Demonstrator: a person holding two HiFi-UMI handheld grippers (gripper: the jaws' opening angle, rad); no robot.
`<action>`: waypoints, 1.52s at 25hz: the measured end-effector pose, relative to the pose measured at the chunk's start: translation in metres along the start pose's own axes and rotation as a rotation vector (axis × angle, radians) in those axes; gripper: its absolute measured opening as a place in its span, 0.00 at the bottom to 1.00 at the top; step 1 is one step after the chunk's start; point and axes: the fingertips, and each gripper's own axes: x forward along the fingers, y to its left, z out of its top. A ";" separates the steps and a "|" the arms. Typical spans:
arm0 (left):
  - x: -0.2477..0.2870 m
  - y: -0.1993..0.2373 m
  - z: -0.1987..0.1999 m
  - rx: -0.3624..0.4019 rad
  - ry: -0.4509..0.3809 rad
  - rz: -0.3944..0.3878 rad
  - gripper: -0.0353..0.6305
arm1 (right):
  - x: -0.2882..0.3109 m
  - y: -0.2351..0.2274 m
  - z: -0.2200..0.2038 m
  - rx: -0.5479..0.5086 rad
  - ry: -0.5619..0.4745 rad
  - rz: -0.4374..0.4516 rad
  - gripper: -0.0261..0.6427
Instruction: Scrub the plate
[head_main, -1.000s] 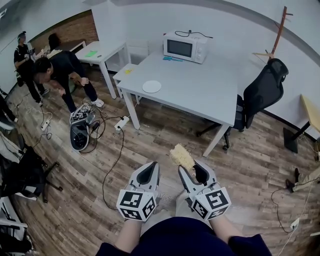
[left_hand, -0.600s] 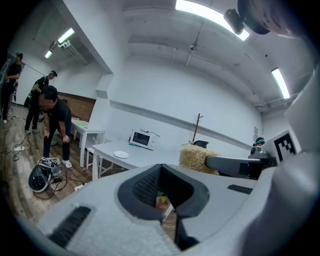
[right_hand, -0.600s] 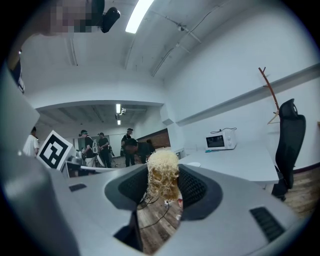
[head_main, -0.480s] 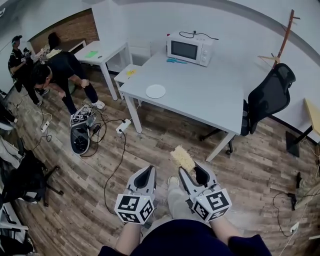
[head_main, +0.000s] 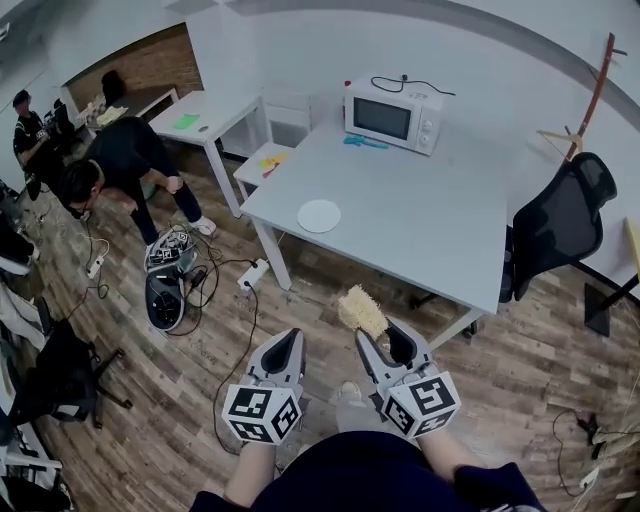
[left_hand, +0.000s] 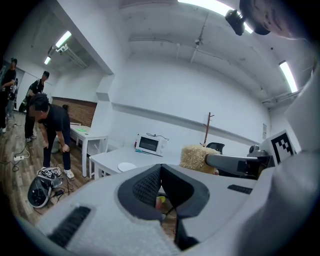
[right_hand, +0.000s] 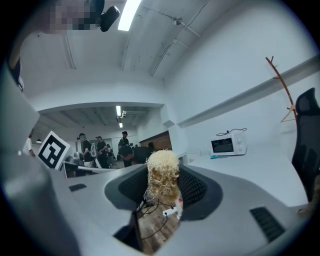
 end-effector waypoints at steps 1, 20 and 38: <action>0.012 0.005 0.006 0.002 -0.003 0.003 0.08 | 0.011 -0.009 0.004 0.000 -0.001 0.003 0.31; 0.174 0.074 0.033 -0.032 0.022 0.084 0.08 | 0.153 -0.114 0.020 0.021 0.064 0.073 0.31; 0.312 0.203 0.030 0.014 0.206 -0.051 0.08 | 0.283 -0.171 0.008 0.020 0.110 -0.147 0.31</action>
